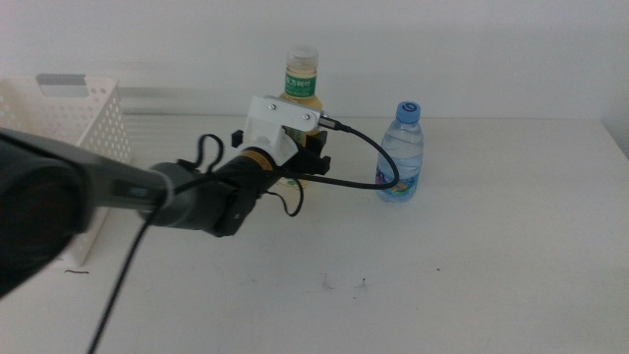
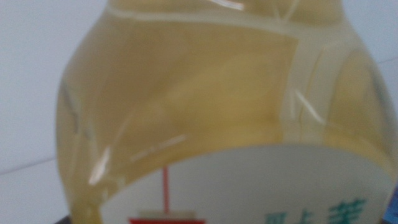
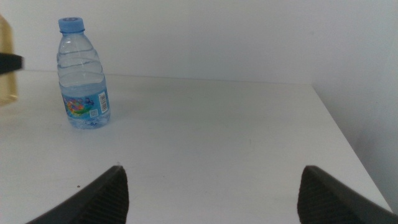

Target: Use arms to grab the bottles and put them into the dustbin to the left of the table.

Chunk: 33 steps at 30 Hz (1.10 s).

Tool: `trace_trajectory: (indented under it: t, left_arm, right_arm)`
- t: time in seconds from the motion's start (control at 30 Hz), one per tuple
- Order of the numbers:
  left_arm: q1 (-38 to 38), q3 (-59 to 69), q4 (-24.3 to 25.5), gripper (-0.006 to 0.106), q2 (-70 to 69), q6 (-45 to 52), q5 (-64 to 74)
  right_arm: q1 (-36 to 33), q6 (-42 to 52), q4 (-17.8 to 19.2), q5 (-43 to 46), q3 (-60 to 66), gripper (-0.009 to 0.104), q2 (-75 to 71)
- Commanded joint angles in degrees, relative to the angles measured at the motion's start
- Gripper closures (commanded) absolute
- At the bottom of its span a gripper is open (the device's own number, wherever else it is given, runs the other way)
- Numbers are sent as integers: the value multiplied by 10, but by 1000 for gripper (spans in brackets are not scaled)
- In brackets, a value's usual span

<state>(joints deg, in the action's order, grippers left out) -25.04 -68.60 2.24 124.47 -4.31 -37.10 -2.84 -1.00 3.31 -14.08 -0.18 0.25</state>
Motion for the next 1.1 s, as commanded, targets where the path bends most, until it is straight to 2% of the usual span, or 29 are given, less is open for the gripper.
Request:
trace_trajectory:
  t: [0.0, 0.17, 0.4, 0.53, 0.8, 1.07]
  left_arm:
    - [-2, 41, -8, 87, -71, 5, -51]
    - [-2, 149, -13, 87, -164, 13, -55]
    - [-2, 291, -47, 87, -293, 13, -76]
    - [-2, 353, -59, 87, -373, 13, -41]
    - [6, 354, -87, 87, -527, 9, 240]
    - [43, 223, -82, 87, -545, 19, 530]
  right_arm:
    - [5, 6, 3, 5, 2, 2, -2]
    - [5, 6, 3, 5, 2, 2, -2]
    - [5, 6, 3, 5, 2, 2, -2]
    - [5, 6, 3, 5, 2, 2, -2]
    - [5, 6, 3, 5, 2, 2, -2]
    - [5, 6, 3, 5, 2, 2, -2]
